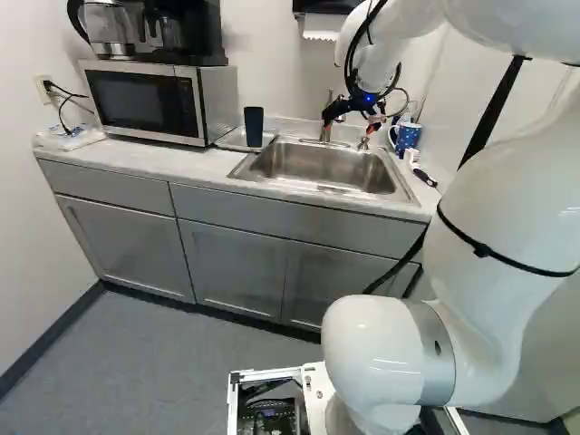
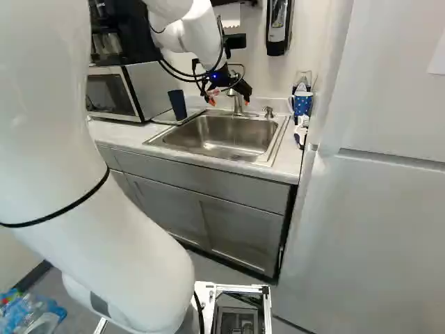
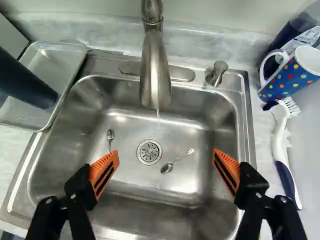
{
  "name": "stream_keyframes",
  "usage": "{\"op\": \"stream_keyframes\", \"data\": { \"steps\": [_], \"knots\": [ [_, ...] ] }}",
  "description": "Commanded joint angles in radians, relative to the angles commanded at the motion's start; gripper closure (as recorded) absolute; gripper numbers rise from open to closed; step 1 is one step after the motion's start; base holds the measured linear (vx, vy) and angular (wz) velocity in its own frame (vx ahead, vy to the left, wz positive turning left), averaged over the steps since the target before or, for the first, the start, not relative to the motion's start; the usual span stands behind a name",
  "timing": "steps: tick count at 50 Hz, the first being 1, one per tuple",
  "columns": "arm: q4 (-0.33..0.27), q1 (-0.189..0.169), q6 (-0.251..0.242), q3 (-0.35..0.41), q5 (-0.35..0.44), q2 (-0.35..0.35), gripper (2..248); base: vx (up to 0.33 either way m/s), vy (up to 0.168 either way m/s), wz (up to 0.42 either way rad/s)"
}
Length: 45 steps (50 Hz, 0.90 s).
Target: Rinse the cup and place it in the tray
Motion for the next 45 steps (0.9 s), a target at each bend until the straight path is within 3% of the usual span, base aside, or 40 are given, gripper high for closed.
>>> {"op": "stream_keyframes", "data": {
  "steps": [12,26,45],
  "knots": [
    [0.000,0.000,0.000,-0.002,0.007,-0.002,3,0.000,0.000,0.000],
    [0.000,0.002,0.000,-0.020,0.093,-0.019,3,0.000,0.000,0.000],
    [0.000,0.012,0.000,-0.123,0.178,-0.082,3,0.000,0.000,0.000]
  ]
}}
